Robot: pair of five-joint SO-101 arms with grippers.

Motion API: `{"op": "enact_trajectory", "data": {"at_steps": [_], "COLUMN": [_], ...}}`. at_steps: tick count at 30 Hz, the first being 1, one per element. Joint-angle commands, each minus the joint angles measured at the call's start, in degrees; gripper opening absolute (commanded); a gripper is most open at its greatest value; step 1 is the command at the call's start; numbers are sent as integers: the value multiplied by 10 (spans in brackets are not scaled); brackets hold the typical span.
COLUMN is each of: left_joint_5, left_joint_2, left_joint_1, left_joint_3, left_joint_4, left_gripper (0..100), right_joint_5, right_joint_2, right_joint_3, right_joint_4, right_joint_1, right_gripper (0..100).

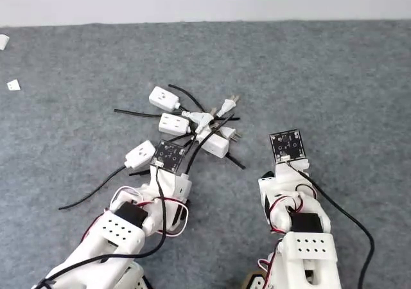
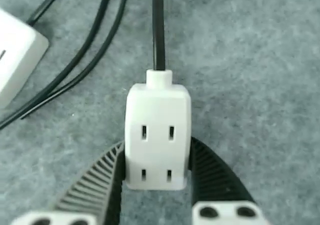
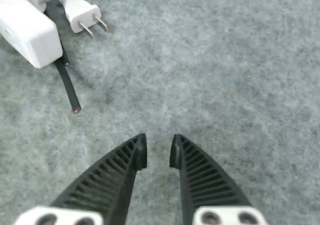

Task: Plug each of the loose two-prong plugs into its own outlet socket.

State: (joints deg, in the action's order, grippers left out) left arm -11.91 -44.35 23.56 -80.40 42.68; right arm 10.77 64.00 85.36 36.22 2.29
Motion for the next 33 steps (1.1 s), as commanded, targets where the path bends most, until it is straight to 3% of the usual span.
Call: {"op": "enact_trajectory", "data": {"at_steps": [1, 8, 14, 33], "left_joint_5": [-9, -30, -240, -247], "left_joint_2": [-13, -15, -47, -72], "left_joint_1": [6, 12, 17, 17], "left_joint_3": [7, 15, 7, -15], "left_joint_4": [-7, 2, -23, 4], "left_gripper": [12, 12, 12, 12], "right_joint_5": [7, 7, 7, 6], "right_joint_2": [13, 13, 13, 13], "right_joint_3": [-4, -4, -4, -4], "right_joint_4": [2, 2, 2, 1], "right_joint_1": [-5, -5, -5, -5], "right_gripper": [107, 107, 107, 111]}}
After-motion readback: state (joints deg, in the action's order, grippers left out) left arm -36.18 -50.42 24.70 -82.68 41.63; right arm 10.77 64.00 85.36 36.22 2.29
